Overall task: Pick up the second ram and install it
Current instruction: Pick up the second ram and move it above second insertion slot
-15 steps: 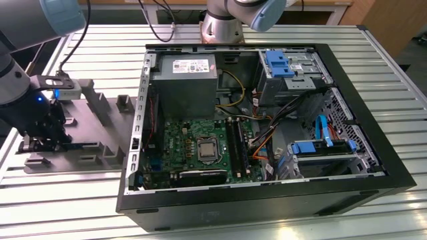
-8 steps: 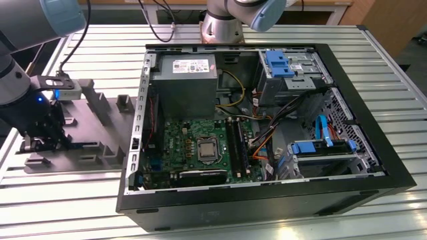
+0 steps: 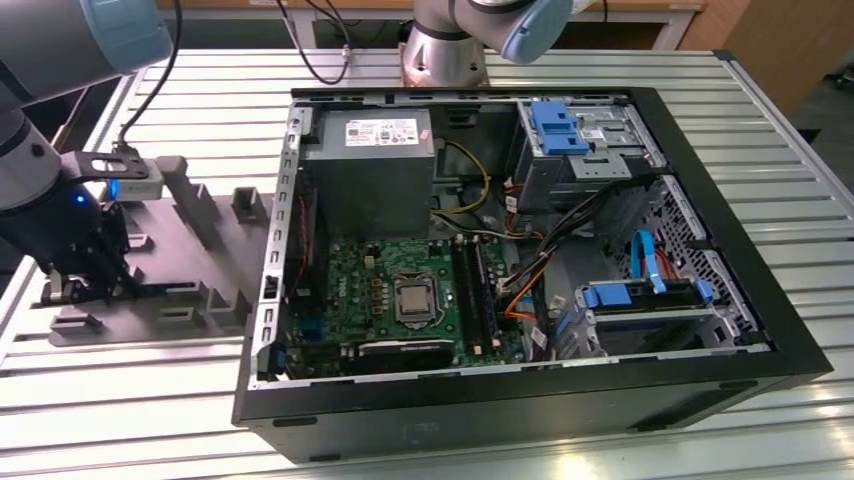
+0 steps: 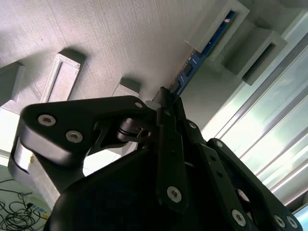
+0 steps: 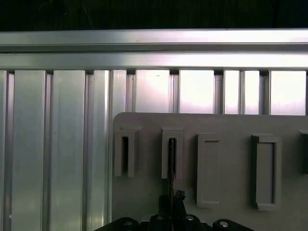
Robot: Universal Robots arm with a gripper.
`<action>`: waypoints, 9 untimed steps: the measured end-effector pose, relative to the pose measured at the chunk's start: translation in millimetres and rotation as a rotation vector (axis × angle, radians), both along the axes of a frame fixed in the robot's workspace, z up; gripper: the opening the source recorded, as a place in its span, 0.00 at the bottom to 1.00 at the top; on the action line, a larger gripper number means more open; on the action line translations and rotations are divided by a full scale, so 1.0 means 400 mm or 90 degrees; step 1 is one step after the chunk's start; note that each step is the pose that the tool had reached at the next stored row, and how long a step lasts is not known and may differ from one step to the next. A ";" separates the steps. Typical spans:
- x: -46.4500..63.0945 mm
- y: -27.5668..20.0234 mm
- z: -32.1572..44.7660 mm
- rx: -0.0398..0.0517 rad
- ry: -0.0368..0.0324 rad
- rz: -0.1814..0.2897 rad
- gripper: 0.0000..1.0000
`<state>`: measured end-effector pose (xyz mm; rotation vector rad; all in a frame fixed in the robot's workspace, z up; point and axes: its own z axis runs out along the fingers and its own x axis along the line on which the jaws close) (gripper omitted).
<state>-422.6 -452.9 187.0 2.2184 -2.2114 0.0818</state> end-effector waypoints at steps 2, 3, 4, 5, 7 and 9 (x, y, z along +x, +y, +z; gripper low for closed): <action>0.000 0.000 0.000 -0.0002 0.0000 0.000 0.14; 0.000 0.000 0.000 -0.0003 0.0000 0.000 0.14; 0.000 0.000 0.000 -0.0005 0.0000 0.000 0.14; 0.000 -0.001 0.000 -0.0005 0.0000 0.000 0.14; 0.000 -0.003 0.000 -0.0009 0.0000 0.000 0.14; 0.000 -0.004 -0.001 -0.0014 0.0001 0.000 0.14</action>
